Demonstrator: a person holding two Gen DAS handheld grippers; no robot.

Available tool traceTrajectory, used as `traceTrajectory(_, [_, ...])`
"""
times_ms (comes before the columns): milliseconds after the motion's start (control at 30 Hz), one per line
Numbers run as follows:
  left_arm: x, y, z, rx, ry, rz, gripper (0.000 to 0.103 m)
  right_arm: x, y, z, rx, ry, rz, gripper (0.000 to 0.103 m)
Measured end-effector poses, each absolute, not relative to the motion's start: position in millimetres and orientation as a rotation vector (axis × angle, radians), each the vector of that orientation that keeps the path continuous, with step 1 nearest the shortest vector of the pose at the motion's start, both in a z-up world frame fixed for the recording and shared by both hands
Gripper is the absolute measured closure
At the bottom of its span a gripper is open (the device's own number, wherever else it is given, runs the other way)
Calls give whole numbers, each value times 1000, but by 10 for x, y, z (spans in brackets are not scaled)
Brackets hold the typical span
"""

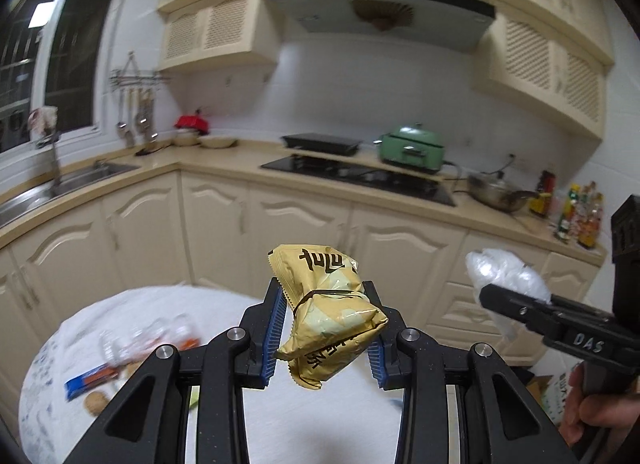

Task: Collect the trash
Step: 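Lift both held items and carry them to the blue wastebasket, then open both grippers over the wastebasket to drop the items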

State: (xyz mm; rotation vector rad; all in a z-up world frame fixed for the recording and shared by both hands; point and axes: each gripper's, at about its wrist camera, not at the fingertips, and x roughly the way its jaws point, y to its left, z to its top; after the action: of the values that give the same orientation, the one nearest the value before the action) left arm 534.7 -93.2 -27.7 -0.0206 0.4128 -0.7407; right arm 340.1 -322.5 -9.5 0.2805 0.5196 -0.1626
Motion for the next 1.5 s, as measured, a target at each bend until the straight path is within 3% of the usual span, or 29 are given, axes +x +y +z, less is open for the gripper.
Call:
traceTrajectory(400, [5470, -1858, -412, 46, 482, -951, 70, 3011, -4061, -222, 303, 532, -416, 60])
traceTrajectory(967, [5842, -3416, -1252, 238, 871, -1057, 70, 2995, -5170, -1833, 547, 829, -527, 60])
traceTrajectory(1167, [6178, -4071, -1346, 283, 970, -1026, 68, 3051, -5360, -2137, 600, 881, -529, 60])
traceTrajectory(1267, [6276, -4336, -1424, 298, 996, -1015, 47, 3085, -5413, -2230, 621, 901, -532, 57])
traceTrajectory(1333, [6318, -4438, -1431, 302, 993, -995, 21, 3097, -5450, -2299, 635, 916, -541, 55])
traceTrajectory(1400, [6346, -4488, -1414, 305, 970, -972, 12, 3092, -5480, -2351, 649, 917, -547, 38])
traceTrajectory(1500, [6332, -4443, -1421, 300, 954, -960, 9, 3069, -5497, -2390, 661, 917, -560, 28])
